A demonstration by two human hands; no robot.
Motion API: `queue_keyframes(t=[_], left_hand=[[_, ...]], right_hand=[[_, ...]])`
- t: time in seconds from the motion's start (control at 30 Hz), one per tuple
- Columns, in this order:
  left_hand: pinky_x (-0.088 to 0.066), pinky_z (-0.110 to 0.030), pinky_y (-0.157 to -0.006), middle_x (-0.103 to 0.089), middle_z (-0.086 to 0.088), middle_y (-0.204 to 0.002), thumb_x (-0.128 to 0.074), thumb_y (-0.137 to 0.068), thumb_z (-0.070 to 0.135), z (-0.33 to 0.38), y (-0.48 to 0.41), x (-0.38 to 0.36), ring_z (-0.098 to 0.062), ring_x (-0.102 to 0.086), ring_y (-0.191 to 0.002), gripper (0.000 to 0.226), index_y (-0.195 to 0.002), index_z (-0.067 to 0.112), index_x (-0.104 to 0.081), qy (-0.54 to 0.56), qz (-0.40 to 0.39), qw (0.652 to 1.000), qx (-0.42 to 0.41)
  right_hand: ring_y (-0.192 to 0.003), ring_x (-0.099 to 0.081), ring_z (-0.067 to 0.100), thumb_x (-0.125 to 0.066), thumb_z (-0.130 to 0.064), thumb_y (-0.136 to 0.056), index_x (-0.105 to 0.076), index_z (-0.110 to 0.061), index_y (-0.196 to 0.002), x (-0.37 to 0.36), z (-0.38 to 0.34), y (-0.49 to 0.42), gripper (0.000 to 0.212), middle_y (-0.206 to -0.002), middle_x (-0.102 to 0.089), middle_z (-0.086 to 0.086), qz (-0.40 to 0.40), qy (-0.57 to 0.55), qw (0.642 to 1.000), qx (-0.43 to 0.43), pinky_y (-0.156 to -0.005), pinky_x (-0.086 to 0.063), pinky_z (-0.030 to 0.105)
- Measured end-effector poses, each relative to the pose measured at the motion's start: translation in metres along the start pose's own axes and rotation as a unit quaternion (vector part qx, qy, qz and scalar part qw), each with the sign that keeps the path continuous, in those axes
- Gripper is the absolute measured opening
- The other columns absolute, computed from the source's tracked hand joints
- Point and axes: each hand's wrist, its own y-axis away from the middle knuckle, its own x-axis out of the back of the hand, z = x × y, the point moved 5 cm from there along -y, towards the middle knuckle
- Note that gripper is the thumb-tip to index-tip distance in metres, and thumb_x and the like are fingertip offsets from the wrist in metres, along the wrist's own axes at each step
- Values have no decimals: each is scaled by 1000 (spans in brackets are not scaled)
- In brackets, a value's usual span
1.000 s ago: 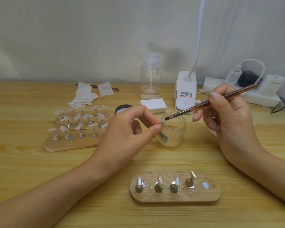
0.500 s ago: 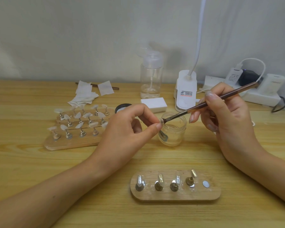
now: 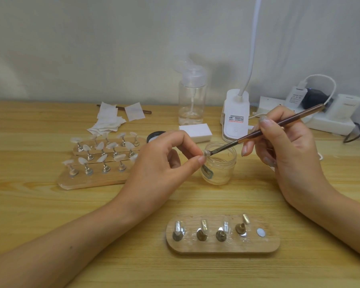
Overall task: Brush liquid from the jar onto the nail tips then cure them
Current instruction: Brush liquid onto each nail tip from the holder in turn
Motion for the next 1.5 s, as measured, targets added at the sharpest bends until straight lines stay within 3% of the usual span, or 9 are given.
queue_keyframes(t=[0.33, 0.53, 0.67, 0.87, 1.0, 1.17, 1.5], left_hand=[[-41, -14, -54, -66, 15, -84, -75, -87, 18, 0, 0, 0, -11, -47, -55, 13, -79, 22, -66, -10, 1, 1000, -8], [-41, -14, -53, -66, 15, -84, -75, -87, 19, -1, 1, 0, -11, -46, -54, 14, -78, 24, -65, -8, 1, 1000, -8], [-41, -14, -54, -66, 15, -85, -75, -88, 21, -1, 1, 1, -6, -46, -54, 14, -78, 25, -66, -13, 3, 1000, -8], [-42, -16, -54, -66, 16, -85, -75, -86, 23, 0, 1, 1, -10, -47, -55, 11, -79, 24, -66, -17, 7, 1000, -3], [-42, -15, -54, -66, 17, -86, -75, -87, 21, 0, 1, 1, -10, -47, -56, 12, -79, 25, -66, -15, 4, 1000, -3], [-42, -15, -54, -66, 16, -87, -74, -88, 22, -1, 1, 1, -9, -48, -56, 13, -79, 27, -66, -19, 2, 1000, -5], [-41, -14, -54, -66, 15, -85, -74, -87, 21, -1, 1, 0, -7, -45, -54, 11, -79, 23, -66, -8, 0, 1000, -9]], right_hand=[[-44, -50, 3, -50, -23, -92, -47, -12, -80, -1, -3, 1, 17, -62, -63, 6, 8, 10, 1000, 0, -41, -31, 15], [-46, -45, 8, -42, -12, -103, -47, -19, -75, 15, 0, 0, 29, -54, -53, -7, 108, 26, 993, -24, -41, -26, 16], [-43, -36, 7, -41, -15, -101, -47, -20, -71, 28, 7, -3, 31, -50, -40, -3, 165, 9, 984, -67, -42, -27, 18], [-42, -34, 9, -41, -16, -100, -43, -19, -72, 35, 10, -3, 29, -47, -37, -3, 201, -12, 976, -83, -40, -27, 20], [-46, -42, 10, -41, -17, -94, -46, -22, -74, 25, 0, -3, 21, -58, -45, 0, 156, -58, 986, -29, -39, -31, 18], [-48, -46, 15, -35, -8, -87, -50, -23, -81, 11, -11, 1, 22, -61, -53, -1, 65, 19, 997, 43, -41, -34, 18], [-46, -40, 12, -31, -7, -84, -45, -20, -74, 20, -14, 0, 22, -56, -50, -6, 81, 14, 995, 57, -41, -30, 18]])
